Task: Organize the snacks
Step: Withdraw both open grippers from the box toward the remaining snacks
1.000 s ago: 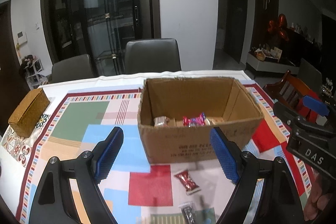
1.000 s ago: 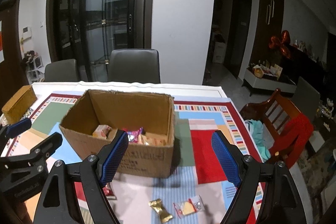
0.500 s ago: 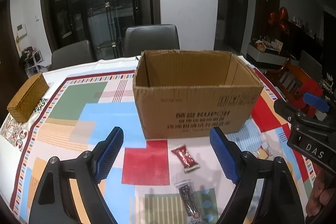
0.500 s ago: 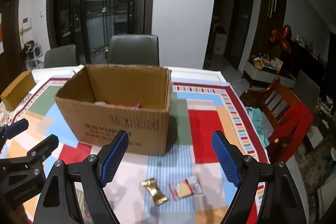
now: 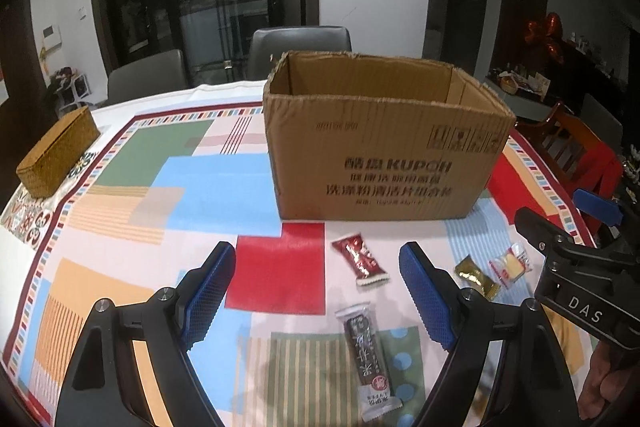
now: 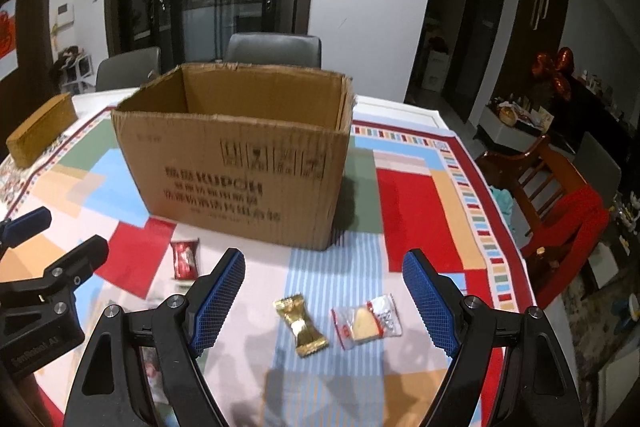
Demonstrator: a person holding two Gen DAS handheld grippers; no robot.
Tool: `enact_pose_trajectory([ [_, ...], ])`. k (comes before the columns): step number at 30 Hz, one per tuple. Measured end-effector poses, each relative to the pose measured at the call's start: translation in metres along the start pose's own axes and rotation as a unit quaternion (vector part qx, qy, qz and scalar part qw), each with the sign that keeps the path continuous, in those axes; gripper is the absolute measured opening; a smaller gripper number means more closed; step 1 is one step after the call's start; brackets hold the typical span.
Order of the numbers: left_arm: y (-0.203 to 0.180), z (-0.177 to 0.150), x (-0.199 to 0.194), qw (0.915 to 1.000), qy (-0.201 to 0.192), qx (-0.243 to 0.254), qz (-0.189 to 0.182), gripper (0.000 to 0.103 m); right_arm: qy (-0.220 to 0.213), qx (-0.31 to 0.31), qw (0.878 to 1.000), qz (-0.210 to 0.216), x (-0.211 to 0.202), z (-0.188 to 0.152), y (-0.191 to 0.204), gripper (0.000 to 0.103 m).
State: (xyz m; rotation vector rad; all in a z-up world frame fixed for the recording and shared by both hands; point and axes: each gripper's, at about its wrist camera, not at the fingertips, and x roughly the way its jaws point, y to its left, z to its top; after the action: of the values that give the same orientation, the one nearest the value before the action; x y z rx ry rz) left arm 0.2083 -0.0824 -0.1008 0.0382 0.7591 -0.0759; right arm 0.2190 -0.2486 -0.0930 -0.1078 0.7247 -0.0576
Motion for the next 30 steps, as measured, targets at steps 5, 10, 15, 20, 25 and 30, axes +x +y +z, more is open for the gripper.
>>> enact_pose_trajectory([
  [5, 0.000, -0.013, 0.003, 0.9999, 0.003, -0.007, 0.007, 0.084, 0.008, -0.013, 1.000, 0.010, 0.007, -0.010, 0.002, 0.082],
  [10, -0.005, -0.029, 0.008, 0.9998, 0.016, -0.015, 0.003, 0.084, 0.013, -0.026, 0.999, 0.020, 0.013, -0.020, 0.005, 0.082],
  [15, -0.011, -0.043, 0.012, 0.9995, 0.028, -0.016, -0.003, 0.084, 0.019, -0.035, 0.999, 0.028, 0.019, -0.028, 0.005, 0.082],
  [20, -0.013, -0.051, 0.014, 0.9992, 0.031, -0.025, -0.001, 0.084, 0.025, -0.042, 0.998, 0.034, 0.024, -0.035, 0.003, 0.082],
  [25, -0.014, -0.056, 0.022, 0.9980, 0.050, -0.038, -0.003, 0.083, 0.032, -0.050, 0.997, 0.041, 0.030, -0.040, 0.003, 0.079],
  [30, -0.014, -0.062, 0.031, 0.9968, 0.064, -0.047, -0.004, 0.079, 0.040, -0.059, 0.996, 0.048, 0.038, -0.046, 0.005, 0.076],
])
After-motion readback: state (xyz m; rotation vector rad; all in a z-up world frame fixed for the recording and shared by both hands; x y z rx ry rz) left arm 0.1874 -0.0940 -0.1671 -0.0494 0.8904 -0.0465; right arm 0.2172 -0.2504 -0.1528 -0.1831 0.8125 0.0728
